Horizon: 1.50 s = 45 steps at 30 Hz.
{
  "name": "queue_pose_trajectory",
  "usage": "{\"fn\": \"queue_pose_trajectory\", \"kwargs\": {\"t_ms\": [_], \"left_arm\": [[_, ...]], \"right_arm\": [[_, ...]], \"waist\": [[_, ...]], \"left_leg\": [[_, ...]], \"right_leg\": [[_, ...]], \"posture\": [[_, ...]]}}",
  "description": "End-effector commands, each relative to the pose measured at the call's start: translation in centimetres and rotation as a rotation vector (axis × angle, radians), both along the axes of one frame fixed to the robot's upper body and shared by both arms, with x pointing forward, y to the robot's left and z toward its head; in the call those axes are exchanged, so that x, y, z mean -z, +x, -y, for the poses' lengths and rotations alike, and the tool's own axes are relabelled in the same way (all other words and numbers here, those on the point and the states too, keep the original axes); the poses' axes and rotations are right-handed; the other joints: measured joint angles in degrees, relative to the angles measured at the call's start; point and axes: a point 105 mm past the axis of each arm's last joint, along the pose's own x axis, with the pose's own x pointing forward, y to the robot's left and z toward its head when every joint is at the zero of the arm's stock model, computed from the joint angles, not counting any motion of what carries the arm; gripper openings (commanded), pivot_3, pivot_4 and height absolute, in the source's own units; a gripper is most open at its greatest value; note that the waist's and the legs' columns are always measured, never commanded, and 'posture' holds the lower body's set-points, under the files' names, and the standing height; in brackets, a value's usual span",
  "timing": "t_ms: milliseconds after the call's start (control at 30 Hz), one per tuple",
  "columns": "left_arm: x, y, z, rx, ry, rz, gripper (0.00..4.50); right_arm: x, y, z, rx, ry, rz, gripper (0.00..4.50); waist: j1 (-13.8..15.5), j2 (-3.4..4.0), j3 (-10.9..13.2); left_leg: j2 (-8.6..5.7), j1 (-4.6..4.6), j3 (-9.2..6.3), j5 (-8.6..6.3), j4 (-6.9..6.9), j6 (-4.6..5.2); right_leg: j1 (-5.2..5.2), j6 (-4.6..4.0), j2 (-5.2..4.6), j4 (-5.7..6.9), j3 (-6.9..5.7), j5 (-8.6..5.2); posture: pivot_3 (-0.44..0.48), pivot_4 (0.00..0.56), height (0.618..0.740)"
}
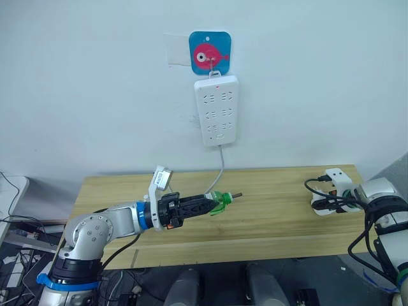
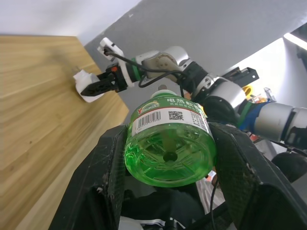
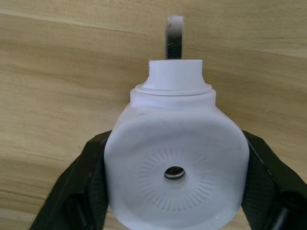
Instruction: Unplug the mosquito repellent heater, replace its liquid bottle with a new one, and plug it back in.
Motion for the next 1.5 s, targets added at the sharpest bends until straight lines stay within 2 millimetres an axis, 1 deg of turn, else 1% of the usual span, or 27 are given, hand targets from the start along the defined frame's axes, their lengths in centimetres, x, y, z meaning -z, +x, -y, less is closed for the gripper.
{"fn": "queue_pose_trajectory", "kwargs": {"t_ms": [33, 100, 200, 233, 267, 333, 400, 467, 533, 600, 633, 733, 800, 867, 1033, 1167, 1267, 1400, 1500], "left_arm": [[-0.8, -0.2, 0.3, 0.025, -0.011, 0.043, 2.27], [-0.7, 0.0, 0.3, 0.024, -0.01, 0.044, 2.27], [-0.7, 0.1, 0.2, 0.023, -0.014, 0.047, 2.27], [-0.7, 0.2, 0.2, 0.02, -0.014, 0.055, 2.27], [-0.7, 0.2, 0.2, 0.018, -0.014, 0.061, 2.27], [-0.6, 0.4, 0.5, 0.0, -0.001, 0.101, 2.27], [-0.7, 1.7, 1.4, -0.106, 0.048, 0.285, 2.27], [-1.1, 2.4, 2.0, -0.166, 0.062, 0.393, 2.27], [-1.2, 2.9, 3.0, -0.204, 0.115, 0.551, 2.27], [-1.7, 4.0, 3.9, -0.29, 0.174, 0.734, 2.27], [-1.8, 4.4, 4.1, -0.323, 0.184, 0.779, 2.27], [-2.0, 4.9, 4.4, -0.37, 0.198, 0.86, 2.27], [-2.1, 5.4, 4.8, -0.401, 0.211, 0.908, 2.27], [-2.2, 5.4, 5.4, -0.402, 0.211, 0.937, 2.27], [-2.4, 5.1, 6.2, -0.408, 0.198, 0.965, 2.27], [-2.8, 4.8, 6.8, -0.416, 0.181, 0.982, 2.27], [-2.9, 4.7, 7.4, -0.417, 0.172, 0.99, 2.27], [-2.9, 4.5, 7.7, -0.41, 0.169, 0.99, 2.27], [-3.0, 4.5, 7.9, -0.407, 0.163, 0.99, 2.27]], "right_arm": [[-1.8, 0.7, 0.3, -0.02, 0.016, 0.045, 4.48], [-2.9, 0.6, 0.4, -0.045, 0.041, 0.05, 4.48], [-5.8, 0.3, 0.4, -0.093, 0.112, 0.075, 4.48], [-7.3, 0.1, 0.2, -0.122, 0.145, 0.096, 4.48], [-8.2, -0.2, -0.1, -0.145, 0.165, 0.108, 4.48], [-10.3, -1.3, -1.5, -0.256, 0.235, 0.149, 4.48], [-12.7, -2.4, -4.5, -0.295, 0.429, 0.213, 4.48], [-13.9, -3.2, -6.2, -0.293, 0.545, 0.254, 4.48], [-15.0, -3.3, -8.4, -0.221, 0.712, 0.329, 4.48], [-15.2, -4.1, -11.6, -0.206, 0.903, 0.379, 4.48], [-15.2, -4.5, -12.6, -0.21, 0.954, 0.4, 4.48], [-15.3, -4.8, -14.5, -0.199, 1.07, 0.445, 4.48], [-15.3, -4.5, -16.4, -0.17, 1.167, 0.459, 4.48], [-15.5, -4.1, -18.0, -0.128, 1.215, 0.477, 4.48], [-15.6, -3.9, -19.9, -0.084, 1.256, 0.458, 4.48], [-15.3, -3.9, -20.3, -0.052, 1.262, 0.43, 4.48], [-15.5, -3.8, -21.1, -0.037, 1.279, 0.426, 4.48], [-15.8, -3.8, -21.4, -0.02, 1.292, 0.418, 4.48], [-15.9, -3.9, -21.3, 0.015, 1.307, 0.403, 3.92]], "waist": [[-0.12, 0.01, 0.0], [-0.24, 0.02, 0.01], [-0.3, 0.15, 0.09], [-0.3, 0.22, 0.13], [-0.32, 0.24, 0.14], [-0.36, 0.23, 0.14], [-0.38, 0.21, 0.14], [-0.41, 0.18, 0.16], [-0.58, 0.14, 0.17], [-0.65, 0.14, 0.17], [-0.53, 0.15, 0.17], [-0.12, 0.16, 0.18], [-0.16, 0.16, 0.18], [-0.3, 0.15, 0.17], [-0.71, 0.18, 0.17], [-0.87, 0.18, 0.17], [-1.18, 0.19, 0.16], [-1.52, 0.19, 0.16], [-1.68, 0.19, 0.16]], "left_leg": [[0.0, 0.0, 0.02, 0.0, 0.0, 0.0], [0.0, 0.01, 0.02, 0.0, 0.0, 0.0], [-0.01, 0.01, 0.05, 0.0, 0.01, 0.0], [-0.02, 0.0, 0.05, -0.01, 0.01, 0.01], [-0.02, -0.01, 0.05, -0.01, 0.01, 0.01], [-0.01, -0.04, -0.02, -0.01, 0.0, 0.02], [0.04, -0.04, -0.13, -0.02, -0.02, 0.01], [0.05, -0.01, -0.14, -0.02, -0.03, -0.01], [0.06, 0.01, -0.02, -0.02, -0.02, -0.01], [0.08, 0.05, 0.04, -0.01, -0.02, -0.02], [0.09, 0.05, 0.02, -0.02, -0.02, -0.02], [0.06, -0.11, -0.13, -0.01, -0.05, -0.04], [-0.1, -0.16, -0.09, -0.01, -0.04, -0.03], [-0.1, -0.14, -0.05, -0.03, -0.02, 0.0], [-0.08, -0.08, -0.09, -0.02, -0.02, 0.02], [-0.07, -0.07, -0.13, -0.02, -0.02, 0.02], [-0.06, -0.07, -0.1, -0.02, -0.01, 0.03], [-0.06, -0.07, -0.1, -0.01, -0.01, 0.04], [-0.05, -0.06, -0.09, -0.01, -0.01, 0.05]], "right_leg": [[0.0, 0.0, 0.0, 0.01, 0.01, 0.0], [0.0, 0.0, 0.0, 0.01, 0.01, 0.0], [-0.01, 0.01, 0.0, 0.01, 0.03, 0.0], [-0.01, 0.01, -0.01, 0.01, 0.02, 0.0], [-0.01, 0.01, -0.02, 0.01, 0.02, 0.0], [0.0, 0.02, -0.02, -0.03, -0.05, 0.0], [0.04, 0.02, -0.01, -0.08, -0.15, -0.01], [0.1, 0.02, -0.01, -0.09, -0.16, -0.01], [0.09, 0.02, -0.03, -0.08, -0.04, 0.0], [0.09, 0.01, -0.01, -0.05, 0.02, 0.0], [0.08, 0.01, -0.01, -0.04, 0.01, 0.01], [-0.03, 0.0, -0.04, -0.06, -0.01, 0.01], [-0.08, 0.01, -0.18, -0.06, -0.03, 0.01], [-0.05, 0.03, -0.2, -0.06, -0.01, 0.02], [-0.06, 0.03, -0.17, 0.09, -0.07, 0.03], [-0.05, 0.03, -0.13, 0.12, -0.11, 0.03], [-0.05, 0.03, -0.11, 0.13, -0.1, 0.03], [-0.04, 0.03, -0.09, 0.13, -0.1, 0.03], [-0.03, 0.04, -0.07, 0.14, -0.1, 0.02]], "posture": [[-0.013, 0.195, 0.74], [-0.03, 0.192, 0.74], [-0.052, 0.188, 0.74], [-0.067, 0.187, 0.74], [-0.067, 0.187, 0.74], [-0.087, 0.185, 0.74], [-0.109, 0.186, 0.74], [-0.111, 0.186, 0.74], [-0.117, 0.186, 0.74], [-0.125, 0.189, 0.74], [-0.127, 0.188, 0.74], [-0.122, 0.187, 0.74], [-0.113, 0.186, 0.74], [-0.113, 0.186, 0.74], [-0.098, 0.184, 0.74], [-0.086, 0.18, 0.74], [-0.085, 0.177, 0.74], [-0.086, 0.176, 0.74], [-0.087, 0.174, 0.74]]}}
